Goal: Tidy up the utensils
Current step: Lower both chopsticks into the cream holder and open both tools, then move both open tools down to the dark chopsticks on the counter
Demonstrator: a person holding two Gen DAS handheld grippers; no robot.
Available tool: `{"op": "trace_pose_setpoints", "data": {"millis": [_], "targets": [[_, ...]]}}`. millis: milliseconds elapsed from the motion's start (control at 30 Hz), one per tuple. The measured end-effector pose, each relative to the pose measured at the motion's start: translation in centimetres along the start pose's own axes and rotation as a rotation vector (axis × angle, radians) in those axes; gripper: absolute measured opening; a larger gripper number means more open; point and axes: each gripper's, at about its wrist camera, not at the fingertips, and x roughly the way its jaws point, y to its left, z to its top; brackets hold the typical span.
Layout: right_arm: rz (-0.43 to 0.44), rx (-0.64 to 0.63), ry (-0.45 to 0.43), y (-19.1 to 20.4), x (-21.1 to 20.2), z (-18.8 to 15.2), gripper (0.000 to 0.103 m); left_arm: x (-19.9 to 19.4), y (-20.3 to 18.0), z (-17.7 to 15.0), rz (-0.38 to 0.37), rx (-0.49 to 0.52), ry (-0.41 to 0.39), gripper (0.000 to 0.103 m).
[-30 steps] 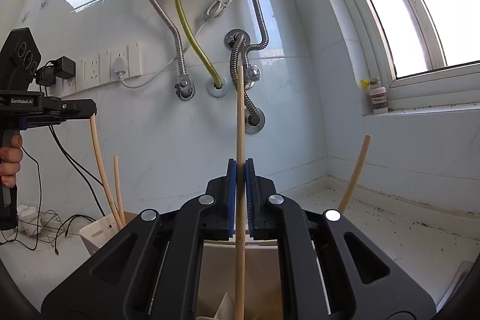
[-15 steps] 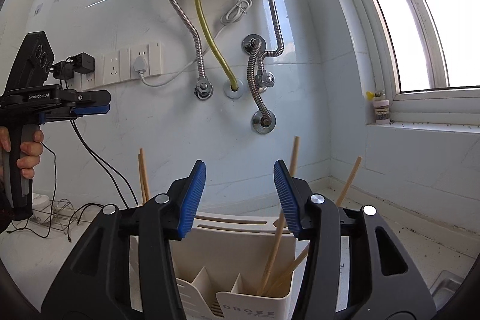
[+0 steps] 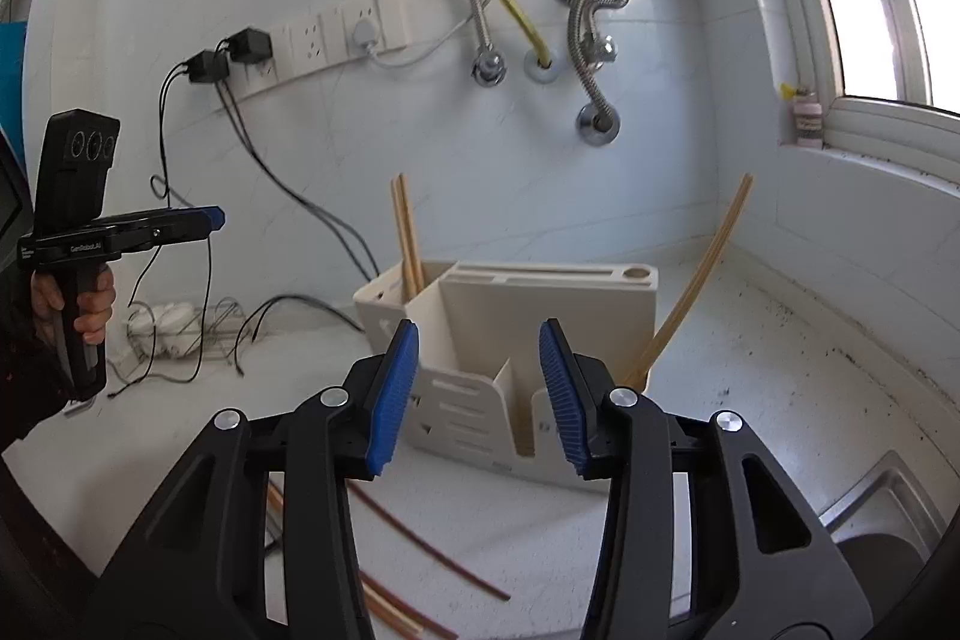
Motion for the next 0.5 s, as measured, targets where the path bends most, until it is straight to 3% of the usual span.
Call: {"op": "trace_pose_setpoints", "data": {"millis": [133,233,500], "targets": [[0.024,-0.086,0.190,2.2,0.3,-3.7,0.029,1.9,1.0,-5.5,0.013,0.039,0.163,0.043],[0.031,-0.150,0.301,3.7,0.4,-6.6,0.025,3.2,1.9,-9.6,0.008,0.098,0.250,0.037],[0.068,-0.226,0.506,5.3,1.7,-12.4,0.021,4.5,3.5,-14.9,-0.167,0.189,0.324,0.034]]}}
